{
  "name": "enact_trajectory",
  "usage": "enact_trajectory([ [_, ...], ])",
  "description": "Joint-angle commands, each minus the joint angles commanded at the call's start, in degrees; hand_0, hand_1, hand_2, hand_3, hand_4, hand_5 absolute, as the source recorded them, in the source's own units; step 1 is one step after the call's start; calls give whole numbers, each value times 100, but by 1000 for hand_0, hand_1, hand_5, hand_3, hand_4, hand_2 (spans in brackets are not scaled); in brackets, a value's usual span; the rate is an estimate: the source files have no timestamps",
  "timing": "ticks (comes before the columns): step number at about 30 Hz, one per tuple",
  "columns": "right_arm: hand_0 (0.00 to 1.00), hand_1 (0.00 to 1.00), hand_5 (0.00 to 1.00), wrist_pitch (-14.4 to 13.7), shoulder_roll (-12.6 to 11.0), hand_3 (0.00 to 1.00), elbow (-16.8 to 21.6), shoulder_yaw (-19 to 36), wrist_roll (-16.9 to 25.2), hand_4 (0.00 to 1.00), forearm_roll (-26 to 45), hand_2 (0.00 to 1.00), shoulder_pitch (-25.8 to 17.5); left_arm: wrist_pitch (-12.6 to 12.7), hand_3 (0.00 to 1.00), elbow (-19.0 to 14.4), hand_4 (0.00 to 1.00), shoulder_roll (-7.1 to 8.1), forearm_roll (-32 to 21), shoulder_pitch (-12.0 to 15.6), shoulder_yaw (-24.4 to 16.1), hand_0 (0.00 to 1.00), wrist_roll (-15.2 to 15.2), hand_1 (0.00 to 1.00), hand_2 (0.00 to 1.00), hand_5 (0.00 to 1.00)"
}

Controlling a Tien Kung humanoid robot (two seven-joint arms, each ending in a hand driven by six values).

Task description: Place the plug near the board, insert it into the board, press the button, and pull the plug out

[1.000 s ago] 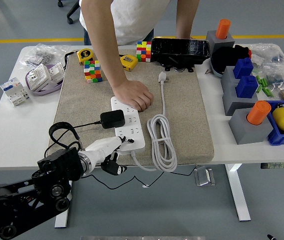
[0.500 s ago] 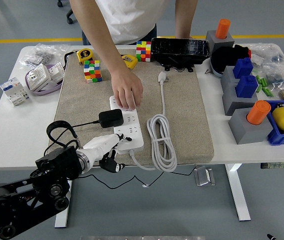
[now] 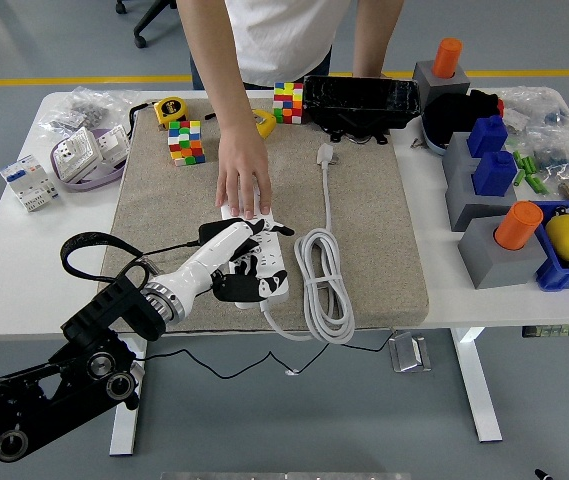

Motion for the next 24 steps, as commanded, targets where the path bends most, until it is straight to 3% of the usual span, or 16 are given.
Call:
enact_trajectory([
  [1,607,639,487,0,-2,553,-1,-3,1,948,2,650,1,114,509,42,754,-10,-155,21,-3,288,-146,321,422,252],
  [6,607,639,487,3,-6,553,-33,-39,3,948,36,650,25,638,509,264,754,-101,-936,155,-22,288,-969,321,422,252],
  [7,607,639,487,3,-7,553,-37,-44,3,948,41,650,30,700,494,302,785,-128,-1037,182,-26,460,-1106,559,539,276],
  [12,607,639,487,3,-23,553,-48,-101,8,948,68,650,62,910,494,420,785,-231,-1386,285,-54,460,-1678,559,539,276],
  [13,607,639,486,3,-27,553,-50,-114,9,948,72,649,72,932,566,433,815,-244,-1416,295,-62,577,-1725,625,578,291],
  [24,608,638,486,4,-59,553,-75,-182,10,947,107,650,104,982,568,438,835,-230,-1452,299,-90,590,-1765,628,577,305],
])
